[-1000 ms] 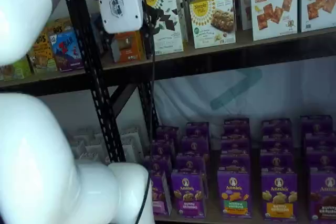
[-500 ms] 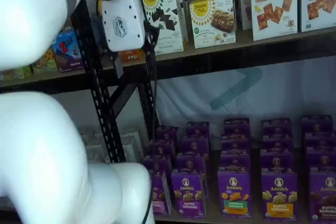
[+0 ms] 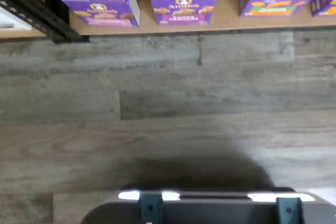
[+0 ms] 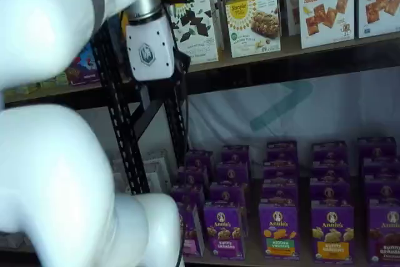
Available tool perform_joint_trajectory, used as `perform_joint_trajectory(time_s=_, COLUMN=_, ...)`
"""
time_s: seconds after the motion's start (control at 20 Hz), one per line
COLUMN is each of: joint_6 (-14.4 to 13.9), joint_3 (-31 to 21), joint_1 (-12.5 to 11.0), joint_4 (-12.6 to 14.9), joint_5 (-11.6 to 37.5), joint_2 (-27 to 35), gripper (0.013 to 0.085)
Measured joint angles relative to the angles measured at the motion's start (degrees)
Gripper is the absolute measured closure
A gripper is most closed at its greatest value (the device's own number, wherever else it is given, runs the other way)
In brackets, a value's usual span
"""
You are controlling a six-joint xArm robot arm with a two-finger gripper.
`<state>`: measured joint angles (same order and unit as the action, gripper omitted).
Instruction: Pick up the purple box with a pink patch in the middle, on the bottom shelf, the first box from the left
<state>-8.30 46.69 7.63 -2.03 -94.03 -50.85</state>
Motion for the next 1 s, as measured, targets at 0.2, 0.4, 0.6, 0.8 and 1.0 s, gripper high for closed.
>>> perform_joint_trajectory(time_s=0.2, joint_6=-0.7, joint_3=-3.7, joint_1=0.8, joint_4=-0.7, joint_5=4.3, joint_2=0.4, gripper=0.0130)
perform_joint_trajectory(time_s=0.4, joint_6=-1.9, joint_3=-6.7, joint_1=2.2, joint_4=-0.6, joint_5=7.4, joint_2=1.6, gripper=0.0130)
perform_joint_trajectory(time_s=0.6, joint_6=-3.0, joint_3=-10.6, joint_1=3.4, joint_4=-0.9, joint_5=12.4, joint_2=2.3, gripper=0.0130)
perform_joint_trajectory(time_s=0.8, joint_6=-6.0, joint_3=-15.2, joint_1=6.0, joint_4=2.3, joint_5=19.1, joint_2=2.8, gripper=0.0130)
perform_joint_trajectory(time_s=1.0, joint_6=-6.4, joint_3=-19.2, joint_1=6.4, joint_4=2.1, joint_5=25.4, joint_2=4.5, gripper=0.0130)
